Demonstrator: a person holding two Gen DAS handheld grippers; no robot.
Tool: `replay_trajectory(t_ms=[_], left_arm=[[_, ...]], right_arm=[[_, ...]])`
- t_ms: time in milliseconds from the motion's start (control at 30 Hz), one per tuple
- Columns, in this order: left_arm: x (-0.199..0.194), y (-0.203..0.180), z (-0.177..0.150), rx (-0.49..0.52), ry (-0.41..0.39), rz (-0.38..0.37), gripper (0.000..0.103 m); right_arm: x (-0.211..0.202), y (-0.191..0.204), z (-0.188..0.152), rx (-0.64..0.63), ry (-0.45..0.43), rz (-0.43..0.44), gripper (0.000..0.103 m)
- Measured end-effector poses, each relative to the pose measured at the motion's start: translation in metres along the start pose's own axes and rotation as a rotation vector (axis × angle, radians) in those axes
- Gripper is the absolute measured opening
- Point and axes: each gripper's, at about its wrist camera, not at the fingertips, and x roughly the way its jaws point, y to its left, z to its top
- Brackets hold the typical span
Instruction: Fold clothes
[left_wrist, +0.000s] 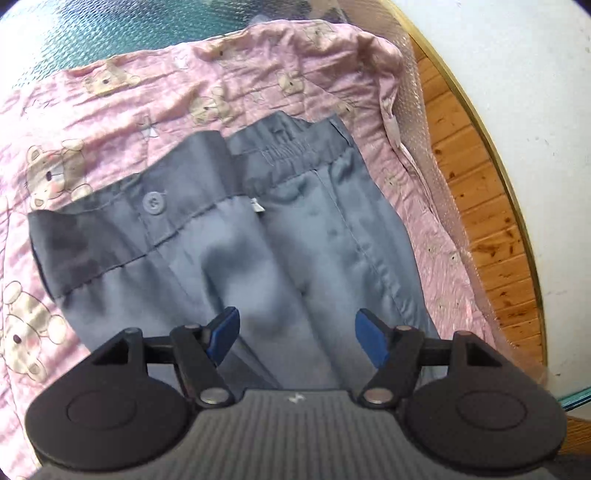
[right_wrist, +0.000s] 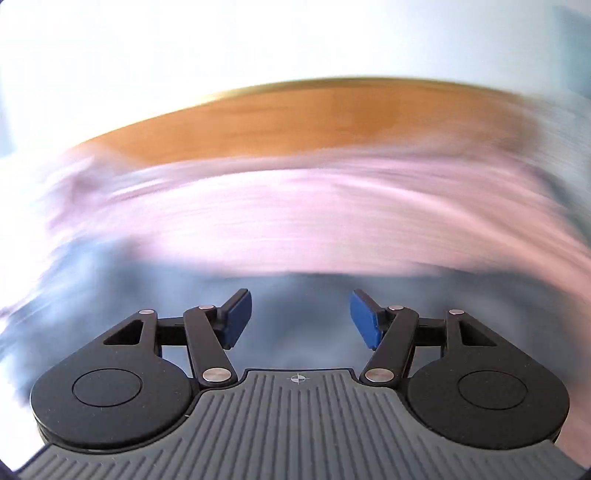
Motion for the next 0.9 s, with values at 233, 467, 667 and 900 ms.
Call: replay_trajectory(t_ms=[233,467,667,900], left_arm=[[-0.022,0.023,0.029,-0.012,-0.004,-0.054,0.074],[-0.047,0.022,0.058,-0.002,-0.042,-0.159,0.093],[0.005,0.023,0.052,0.029,0.106,-0.028,0.078],[-0.041,0.004,0.063,0.206,-0.099,-0.507,0.002]], right_arm=[[0.153,0.264,-0.015,-0.555,0.24,0.518,0.067],[0.135,0.359,-0.069,-0.973,0.166,0.367,0.0],[0.084,0.405,-0.116,-1.231,-0.054,0.253,0.0],[0.028,0.319,-0.076,-0.527,0.027,0.286,0.065]])
